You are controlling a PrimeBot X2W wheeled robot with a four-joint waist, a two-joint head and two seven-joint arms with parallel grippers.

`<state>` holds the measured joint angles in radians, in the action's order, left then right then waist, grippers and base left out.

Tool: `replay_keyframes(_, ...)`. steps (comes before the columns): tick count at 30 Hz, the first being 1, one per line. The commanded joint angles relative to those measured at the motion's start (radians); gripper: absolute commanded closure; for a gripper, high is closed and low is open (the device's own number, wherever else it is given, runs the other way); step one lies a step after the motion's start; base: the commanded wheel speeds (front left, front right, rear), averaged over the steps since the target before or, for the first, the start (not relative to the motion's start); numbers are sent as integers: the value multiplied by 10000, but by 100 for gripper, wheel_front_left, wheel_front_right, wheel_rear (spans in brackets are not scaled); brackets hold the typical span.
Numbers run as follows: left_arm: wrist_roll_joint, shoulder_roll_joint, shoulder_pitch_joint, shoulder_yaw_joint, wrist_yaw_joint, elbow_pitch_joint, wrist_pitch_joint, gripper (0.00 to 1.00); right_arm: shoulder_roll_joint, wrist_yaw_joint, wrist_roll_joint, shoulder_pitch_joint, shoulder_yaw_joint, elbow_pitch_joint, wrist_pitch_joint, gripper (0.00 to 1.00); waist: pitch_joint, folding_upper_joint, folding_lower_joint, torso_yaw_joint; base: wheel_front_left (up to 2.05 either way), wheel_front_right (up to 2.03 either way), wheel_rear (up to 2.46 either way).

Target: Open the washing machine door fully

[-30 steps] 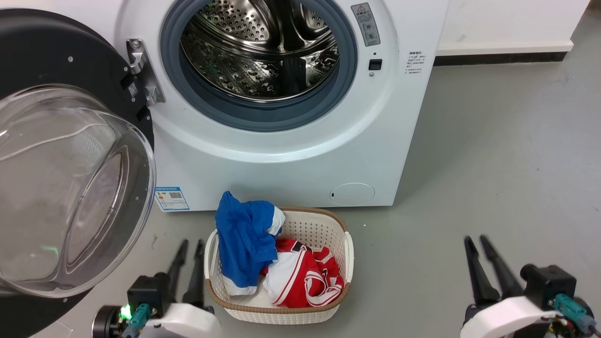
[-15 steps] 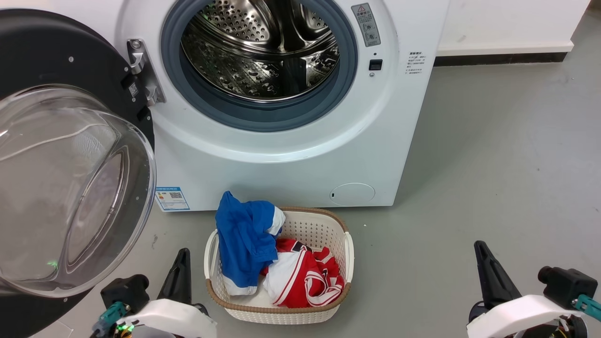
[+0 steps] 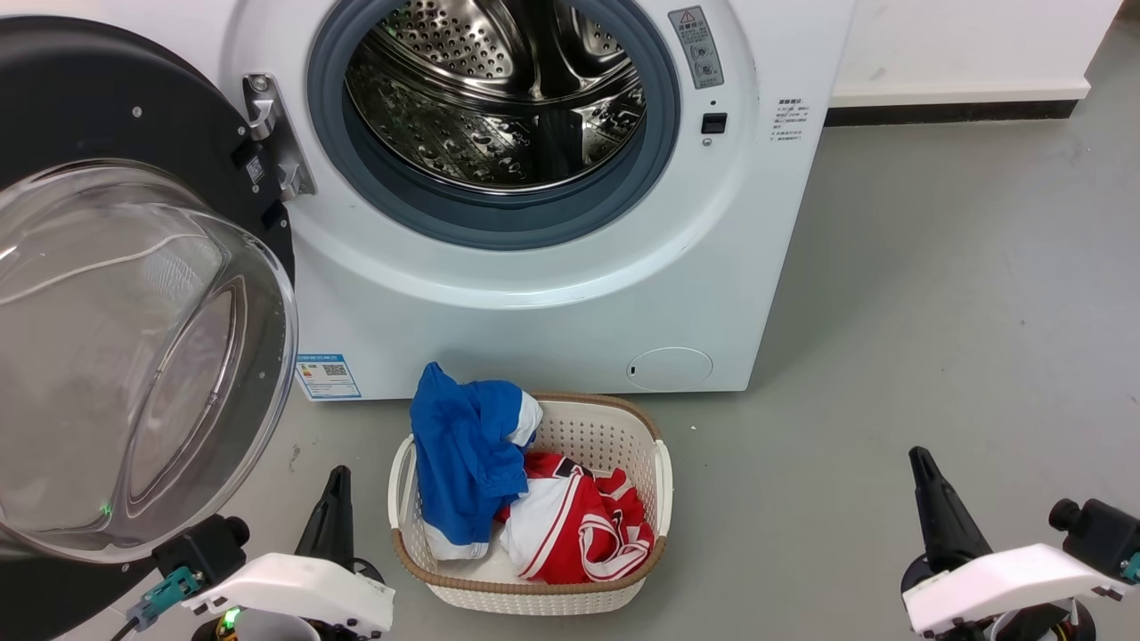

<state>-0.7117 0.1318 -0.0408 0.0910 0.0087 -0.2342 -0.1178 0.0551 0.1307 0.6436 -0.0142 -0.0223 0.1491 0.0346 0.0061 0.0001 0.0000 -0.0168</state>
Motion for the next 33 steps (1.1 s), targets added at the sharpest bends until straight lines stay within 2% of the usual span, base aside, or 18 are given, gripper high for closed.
replay_keyframes(1, -309, -9, -272, -108, -57, 101, 62, 100, 49, 2, 346, 320, -45, -84, -24, 100, 0, -1, 0, 2, 0, 0, 0)
replay_keyframes(33, -4100, -355, -489, -967, -656, 17, 1065, 100, 51, 1, 4456, 738, -383, 359, -622, 100, -10, -1, 0, 58, 0, 0, 0)
